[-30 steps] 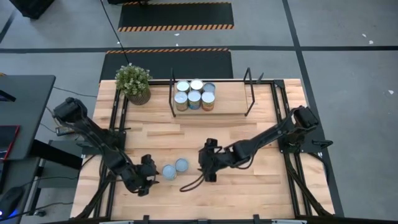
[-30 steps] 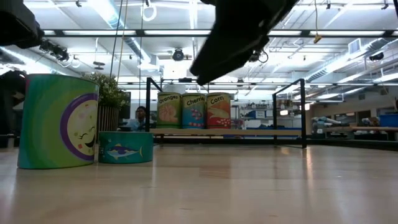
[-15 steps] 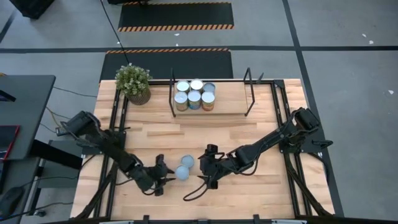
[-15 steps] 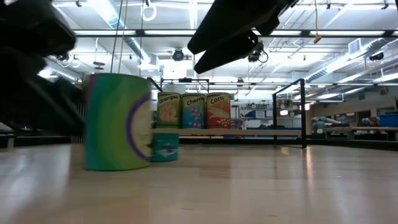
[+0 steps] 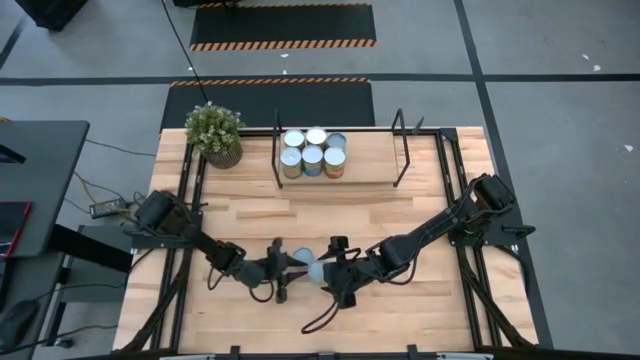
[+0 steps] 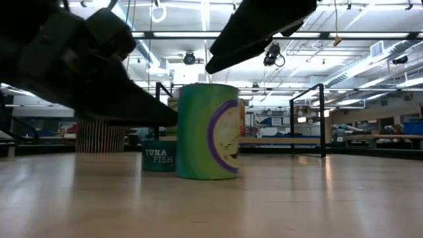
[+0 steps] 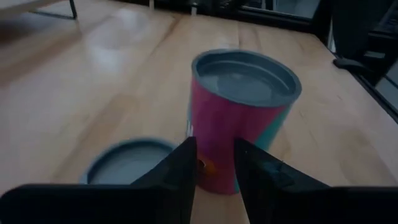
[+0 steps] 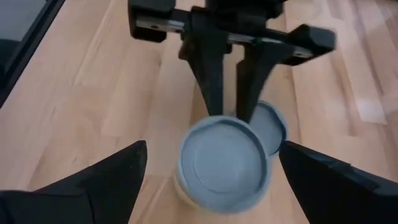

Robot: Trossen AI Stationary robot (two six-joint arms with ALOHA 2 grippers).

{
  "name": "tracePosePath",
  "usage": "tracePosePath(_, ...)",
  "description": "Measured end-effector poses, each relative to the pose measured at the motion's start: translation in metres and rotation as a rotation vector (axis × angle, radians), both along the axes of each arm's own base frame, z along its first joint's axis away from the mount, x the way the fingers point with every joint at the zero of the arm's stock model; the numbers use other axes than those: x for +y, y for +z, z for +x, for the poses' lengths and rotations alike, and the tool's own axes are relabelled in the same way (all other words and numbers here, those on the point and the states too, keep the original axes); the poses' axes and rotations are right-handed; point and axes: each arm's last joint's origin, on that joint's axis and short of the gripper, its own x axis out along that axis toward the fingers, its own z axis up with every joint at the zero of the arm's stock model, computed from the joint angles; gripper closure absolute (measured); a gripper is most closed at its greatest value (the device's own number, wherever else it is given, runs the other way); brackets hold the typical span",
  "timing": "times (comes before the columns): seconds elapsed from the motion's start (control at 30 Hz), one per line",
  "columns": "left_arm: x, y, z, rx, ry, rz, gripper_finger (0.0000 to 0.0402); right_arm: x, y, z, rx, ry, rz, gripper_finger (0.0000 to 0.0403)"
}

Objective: Pick and place cans onto a shelf
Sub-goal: Put the canned chicken soup on the shelf

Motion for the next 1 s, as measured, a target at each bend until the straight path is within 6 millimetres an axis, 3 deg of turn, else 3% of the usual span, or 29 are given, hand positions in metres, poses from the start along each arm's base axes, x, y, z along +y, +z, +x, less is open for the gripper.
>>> tracePosePath(0.13, 0.0, 0.001, 0.007, 0.005, -0.049, 0.009, 0.029, -0.004, -0.003, -0.004, 0.087, 0.012, -0.017, 0.0021)
tracePosePath(0.37, 0.002, 0.002, 0.01, 0.002, -0.035, 0.023, 0.029, -0.002, 0.013, -0.008, 0.14, 0.003, -0.067, 0.0011)
tracePosePath(0.57, 0.005, 0.002, 0.012, 0.002, -0.018, 0.014, 0.029, -0.019, 0.001, -0.014, 0.304, -0.075, -0.043, 0.0011)
tracePosePath(1.0, 0.009, 0.01, 0.027, -0.023, -0.04, -0.01, 0.029, -0.025, -0.035, 0.014, 0.182, 0.02, -0.007, 0.002)
